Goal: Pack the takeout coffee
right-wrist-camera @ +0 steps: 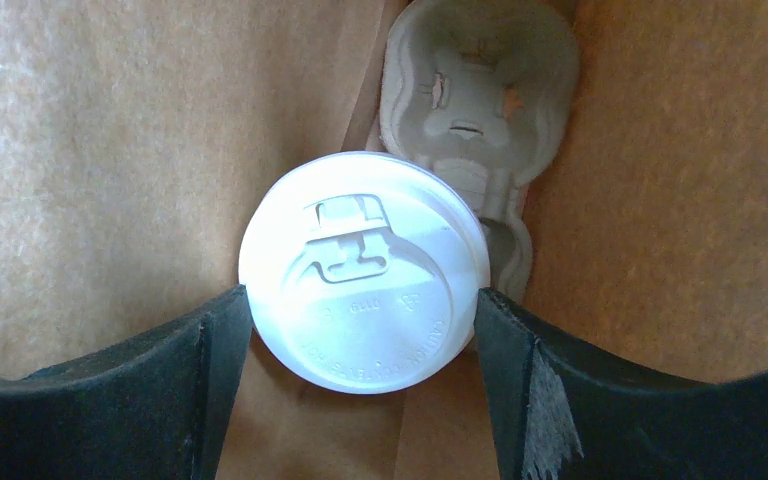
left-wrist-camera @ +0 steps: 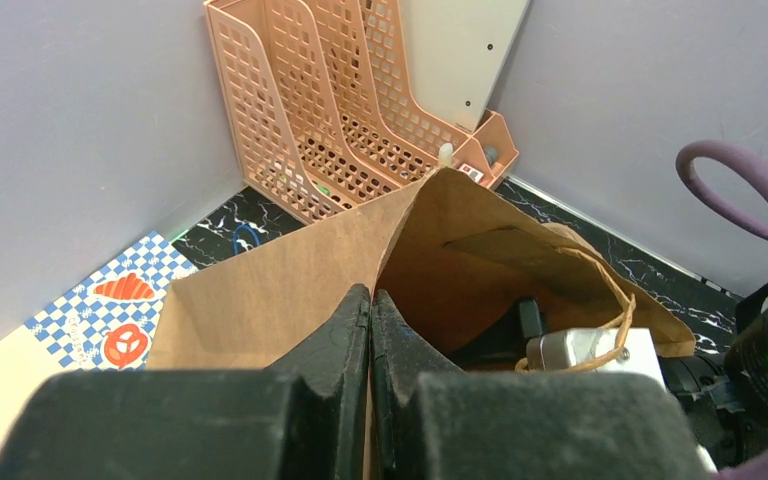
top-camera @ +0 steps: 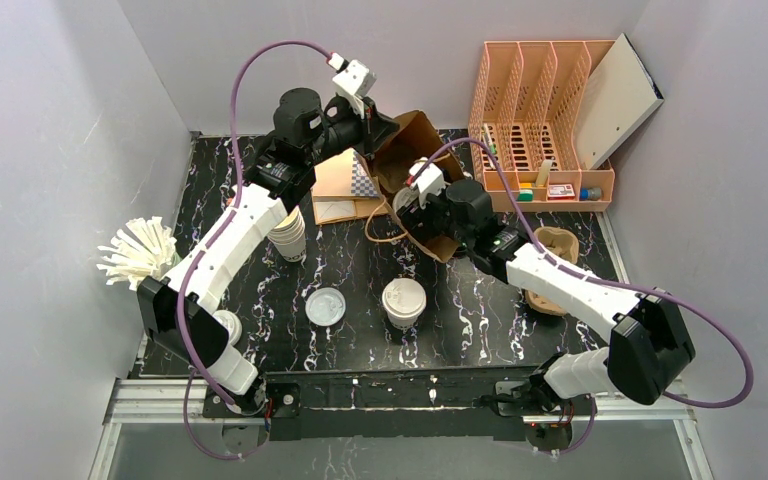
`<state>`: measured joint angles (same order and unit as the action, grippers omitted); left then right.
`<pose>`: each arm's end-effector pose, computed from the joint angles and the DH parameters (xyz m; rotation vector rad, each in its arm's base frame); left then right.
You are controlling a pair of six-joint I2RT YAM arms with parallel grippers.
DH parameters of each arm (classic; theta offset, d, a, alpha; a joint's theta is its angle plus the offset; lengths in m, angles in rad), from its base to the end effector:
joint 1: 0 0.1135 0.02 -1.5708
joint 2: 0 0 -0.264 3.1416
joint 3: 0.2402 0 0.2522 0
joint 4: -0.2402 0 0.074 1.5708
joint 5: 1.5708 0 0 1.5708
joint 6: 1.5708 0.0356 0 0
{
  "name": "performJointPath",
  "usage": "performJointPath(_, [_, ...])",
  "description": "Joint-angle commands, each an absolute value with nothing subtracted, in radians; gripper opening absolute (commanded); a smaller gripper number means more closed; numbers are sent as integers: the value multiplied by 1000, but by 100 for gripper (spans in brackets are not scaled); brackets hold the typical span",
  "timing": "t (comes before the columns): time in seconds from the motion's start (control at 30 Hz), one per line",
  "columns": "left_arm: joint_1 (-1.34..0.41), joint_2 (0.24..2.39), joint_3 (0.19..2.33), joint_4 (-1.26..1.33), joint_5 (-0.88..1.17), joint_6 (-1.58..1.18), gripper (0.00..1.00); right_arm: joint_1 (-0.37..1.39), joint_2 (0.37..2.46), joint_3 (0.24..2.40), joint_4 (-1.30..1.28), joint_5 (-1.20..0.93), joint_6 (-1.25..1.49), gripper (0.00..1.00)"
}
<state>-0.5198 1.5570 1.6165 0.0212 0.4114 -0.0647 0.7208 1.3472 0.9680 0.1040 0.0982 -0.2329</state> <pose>0.3085 -0.1930 0.4605 0.6727 1.3925 -0.7725 0.2401 0.2063 0.3062 -0.7883 1.6758 0.2500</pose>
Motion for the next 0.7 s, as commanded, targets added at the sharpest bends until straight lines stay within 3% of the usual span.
performJointPath(0.0, [-514, 1490, 1607, 35, 429, -69, 0, 750, 1337, 962, 153, 116, -295, 21])
performJointPath(0.67, [-506, 1516, 1635, -27, 552, -41, 0, 746, 1416, 969, 125, 266, -250, 19])
